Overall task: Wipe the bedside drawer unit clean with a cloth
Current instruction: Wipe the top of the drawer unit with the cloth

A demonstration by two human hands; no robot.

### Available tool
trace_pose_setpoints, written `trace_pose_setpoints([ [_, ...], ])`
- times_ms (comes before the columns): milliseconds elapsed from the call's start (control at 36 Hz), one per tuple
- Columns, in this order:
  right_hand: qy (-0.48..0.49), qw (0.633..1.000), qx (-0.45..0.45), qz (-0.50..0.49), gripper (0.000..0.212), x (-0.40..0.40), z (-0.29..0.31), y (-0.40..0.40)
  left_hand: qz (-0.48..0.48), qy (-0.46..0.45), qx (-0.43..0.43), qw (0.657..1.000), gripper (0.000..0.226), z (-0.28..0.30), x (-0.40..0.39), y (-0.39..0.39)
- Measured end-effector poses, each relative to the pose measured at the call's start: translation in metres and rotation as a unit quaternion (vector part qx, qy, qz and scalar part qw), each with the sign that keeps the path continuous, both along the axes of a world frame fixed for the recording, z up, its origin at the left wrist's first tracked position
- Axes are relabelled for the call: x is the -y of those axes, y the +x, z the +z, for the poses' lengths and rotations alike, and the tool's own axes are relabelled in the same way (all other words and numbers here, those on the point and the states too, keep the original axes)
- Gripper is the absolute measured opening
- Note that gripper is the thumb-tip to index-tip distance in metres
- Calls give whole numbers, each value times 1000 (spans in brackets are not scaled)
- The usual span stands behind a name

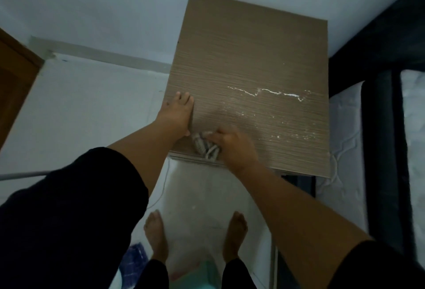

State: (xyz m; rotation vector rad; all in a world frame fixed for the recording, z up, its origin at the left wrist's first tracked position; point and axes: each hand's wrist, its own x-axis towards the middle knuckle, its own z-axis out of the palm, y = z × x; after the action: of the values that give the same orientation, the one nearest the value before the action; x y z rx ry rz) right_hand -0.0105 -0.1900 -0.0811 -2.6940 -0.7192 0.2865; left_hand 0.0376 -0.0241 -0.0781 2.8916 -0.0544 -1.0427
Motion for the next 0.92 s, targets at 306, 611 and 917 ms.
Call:
trace_pose_setpoints([
  [306, -65, 991, 21, -119, 34, 37, -3, 120, 61, -63, -3, 996, 116, -8, 45, 11],
  [611, -84, 985, -26, -146, 34, 36, -1, 180, 74, -50, -8, 996, 118, -10, 50, 20],
  [917, -89, 996, 8, -29, 37, 31, -21, 131, 84, -47, -8, 995, 114, -12, 47, 19],
])
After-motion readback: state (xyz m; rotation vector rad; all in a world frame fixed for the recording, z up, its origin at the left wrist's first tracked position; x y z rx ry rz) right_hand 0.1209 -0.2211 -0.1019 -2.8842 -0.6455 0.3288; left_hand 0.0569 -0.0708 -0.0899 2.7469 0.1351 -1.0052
